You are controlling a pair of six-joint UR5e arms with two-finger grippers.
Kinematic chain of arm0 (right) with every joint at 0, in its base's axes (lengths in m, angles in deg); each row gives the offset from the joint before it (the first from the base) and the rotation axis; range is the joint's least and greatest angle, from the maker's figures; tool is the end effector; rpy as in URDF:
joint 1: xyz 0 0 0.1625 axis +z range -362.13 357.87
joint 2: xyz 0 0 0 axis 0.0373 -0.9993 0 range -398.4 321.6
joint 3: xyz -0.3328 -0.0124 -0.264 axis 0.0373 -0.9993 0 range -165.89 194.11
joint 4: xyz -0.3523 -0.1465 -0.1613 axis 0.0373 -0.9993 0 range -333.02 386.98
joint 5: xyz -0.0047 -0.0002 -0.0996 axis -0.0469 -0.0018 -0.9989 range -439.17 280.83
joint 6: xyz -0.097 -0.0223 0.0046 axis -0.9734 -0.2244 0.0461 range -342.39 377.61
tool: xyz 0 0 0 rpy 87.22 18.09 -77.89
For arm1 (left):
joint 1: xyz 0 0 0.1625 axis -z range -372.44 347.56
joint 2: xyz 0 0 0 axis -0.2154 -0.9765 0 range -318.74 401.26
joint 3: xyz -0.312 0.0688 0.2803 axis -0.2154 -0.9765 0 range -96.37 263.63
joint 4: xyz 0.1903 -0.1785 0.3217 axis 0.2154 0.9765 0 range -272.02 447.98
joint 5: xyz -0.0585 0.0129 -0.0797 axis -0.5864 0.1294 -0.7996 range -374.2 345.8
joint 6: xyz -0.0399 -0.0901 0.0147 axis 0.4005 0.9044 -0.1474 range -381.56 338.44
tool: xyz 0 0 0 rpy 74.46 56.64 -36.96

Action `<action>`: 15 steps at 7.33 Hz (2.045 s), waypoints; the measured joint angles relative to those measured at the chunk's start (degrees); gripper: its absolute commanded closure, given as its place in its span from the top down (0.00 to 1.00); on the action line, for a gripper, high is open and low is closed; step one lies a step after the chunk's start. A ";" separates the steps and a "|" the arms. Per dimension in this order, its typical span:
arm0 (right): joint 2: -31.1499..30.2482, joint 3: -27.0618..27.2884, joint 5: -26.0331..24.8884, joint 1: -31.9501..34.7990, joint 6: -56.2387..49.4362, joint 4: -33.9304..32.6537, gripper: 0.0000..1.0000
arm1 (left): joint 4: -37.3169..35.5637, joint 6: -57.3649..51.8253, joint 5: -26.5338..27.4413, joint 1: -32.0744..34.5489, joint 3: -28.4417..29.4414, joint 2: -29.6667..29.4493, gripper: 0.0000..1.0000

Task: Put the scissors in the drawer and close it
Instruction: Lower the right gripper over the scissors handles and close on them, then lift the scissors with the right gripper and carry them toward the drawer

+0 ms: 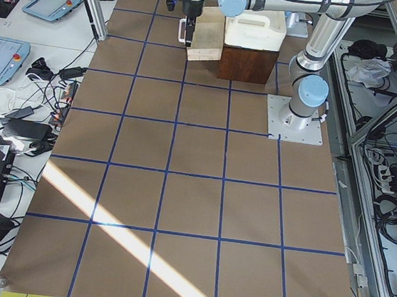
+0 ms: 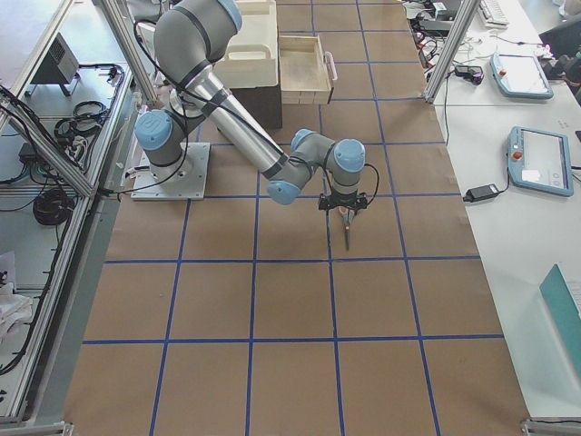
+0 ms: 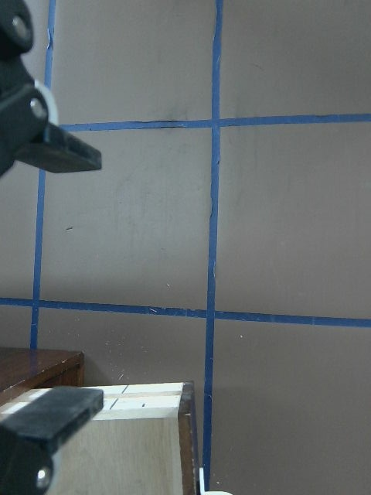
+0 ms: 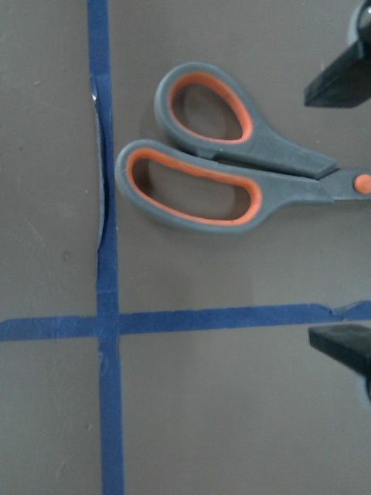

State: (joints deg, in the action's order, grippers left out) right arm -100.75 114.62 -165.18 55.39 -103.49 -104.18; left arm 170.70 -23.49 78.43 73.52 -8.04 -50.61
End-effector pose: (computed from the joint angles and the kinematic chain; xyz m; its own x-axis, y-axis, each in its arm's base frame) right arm -0.2094 -0.5903 0.2026 -0.0234 -0.9965 0.0806 -0.9993 0.0208 -0.0325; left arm -0.0924 -0.5191 0.4703 -0.9981 -0.0398 -0.0480 -0.0367 0.9973 -0.0637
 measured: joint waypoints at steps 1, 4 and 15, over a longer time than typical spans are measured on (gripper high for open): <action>1.37 -1.93 0.75 -0.02 -0.67 0.82 0.88 | -0.01 0.00 0.00 0.00 0.00 -0.03 1.00; 4.64 -6.10 1.08 0.18 -2.08 3.28 0.97 | 0.12 -0.02 0.00 0.00 0.00 -0.03 1.00; 5.72 -6.41 -4.68 0.40 -2.49 5.11 0.00 | 0.22 -0.22 0.00 0.00 0.00 -0.07 1.00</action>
State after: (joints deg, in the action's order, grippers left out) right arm -95.03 108.20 -169.86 55.79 -105.98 -99.07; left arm 170.92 -23.71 78.43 73.52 -8.04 -50.68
